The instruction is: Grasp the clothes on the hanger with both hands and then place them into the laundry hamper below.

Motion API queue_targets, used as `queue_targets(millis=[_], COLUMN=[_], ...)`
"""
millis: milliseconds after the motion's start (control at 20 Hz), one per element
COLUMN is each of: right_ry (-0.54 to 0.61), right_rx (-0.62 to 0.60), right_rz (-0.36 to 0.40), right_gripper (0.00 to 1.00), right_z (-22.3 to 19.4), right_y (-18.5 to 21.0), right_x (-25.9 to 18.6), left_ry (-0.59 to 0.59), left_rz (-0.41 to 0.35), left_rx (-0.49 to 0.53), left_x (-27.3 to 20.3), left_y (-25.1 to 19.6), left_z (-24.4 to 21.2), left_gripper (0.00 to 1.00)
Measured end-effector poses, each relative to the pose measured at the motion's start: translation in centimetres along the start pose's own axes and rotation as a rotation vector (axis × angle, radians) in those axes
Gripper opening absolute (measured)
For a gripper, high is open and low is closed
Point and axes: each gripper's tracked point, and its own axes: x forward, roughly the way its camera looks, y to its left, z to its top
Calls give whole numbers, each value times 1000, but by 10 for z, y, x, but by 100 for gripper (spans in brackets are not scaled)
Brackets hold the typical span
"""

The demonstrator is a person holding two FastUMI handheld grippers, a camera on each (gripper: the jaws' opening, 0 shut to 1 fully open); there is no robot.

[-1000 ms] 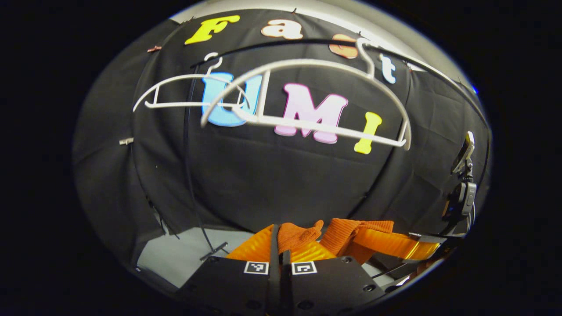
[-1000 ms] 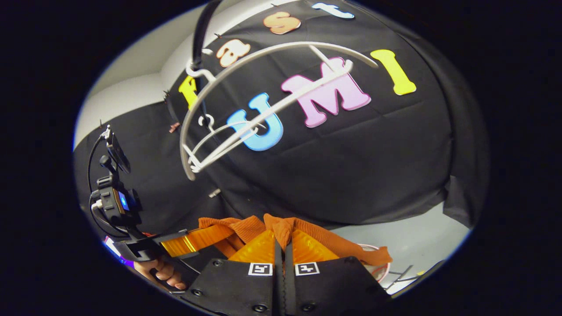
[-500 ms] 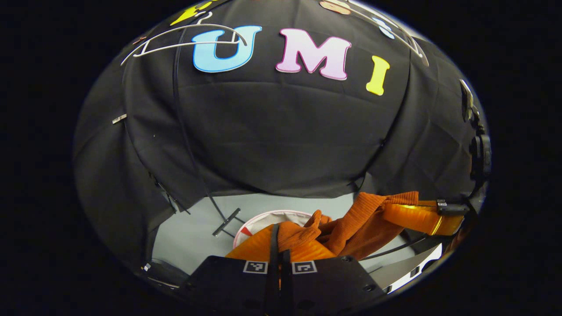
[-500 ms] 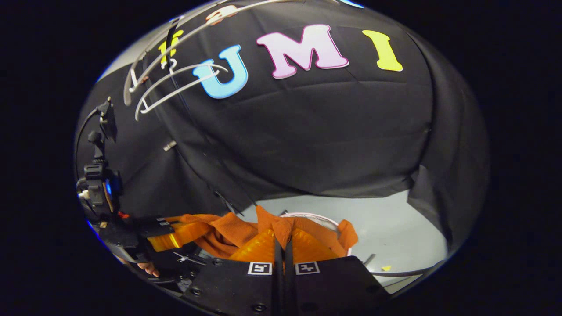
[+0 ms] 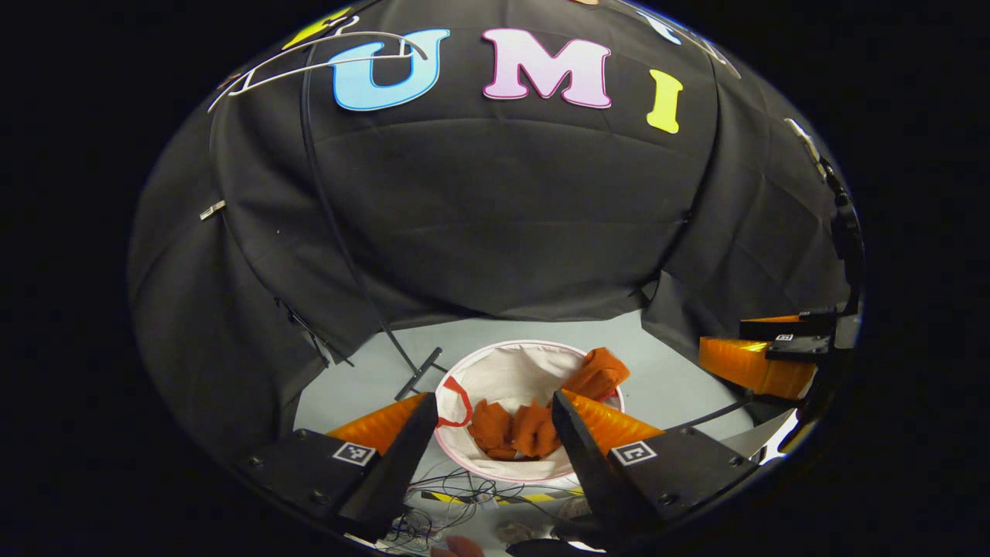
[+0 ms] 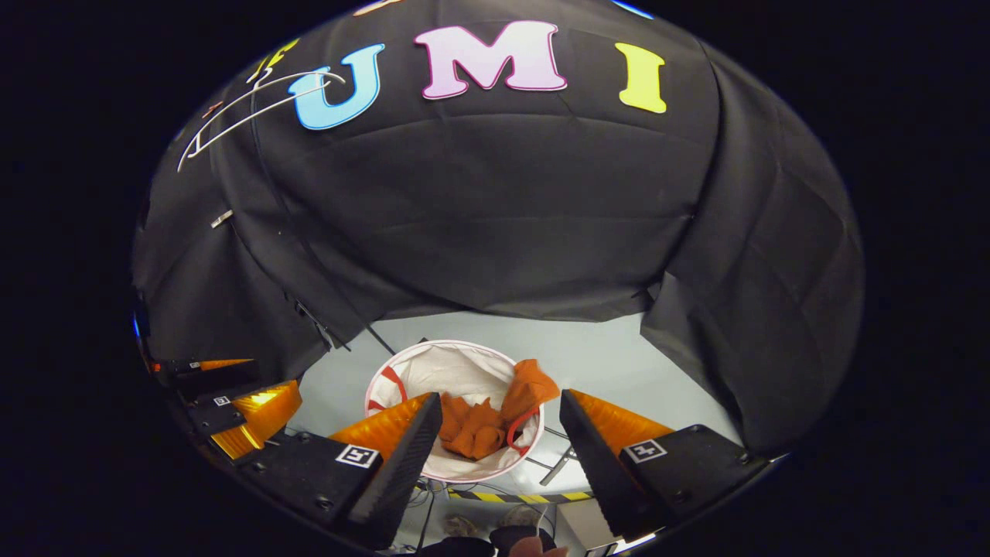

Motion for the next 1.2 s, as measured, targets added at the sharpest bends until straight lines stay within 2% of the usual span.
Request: queue_targets(millis=[300,550,750,1000,1200], right_ry=[-81,-205,-325,-452,-555], right_rx=[37,51,37,43,8], right_rz=[23,-4,-26,-8,-17], right_gripper=[98,98,98,98,98], right_z=[23,51,78,111,135], right_y=[20,34,44,70,86], right_x=[-37,-86,-134,-202,-253], left_ry=[-78,-194,-316,-444,-572], left_rz=[-6,18,11,-25,-6], left_rx=[-27,-65,-60,-67,-66], left_x=[-32,-79,-136,-204,-267], left_y=[0,11,16,23,41], left_z=[18,45,75,113,141], left_gripper=[94,94,95,95,95])
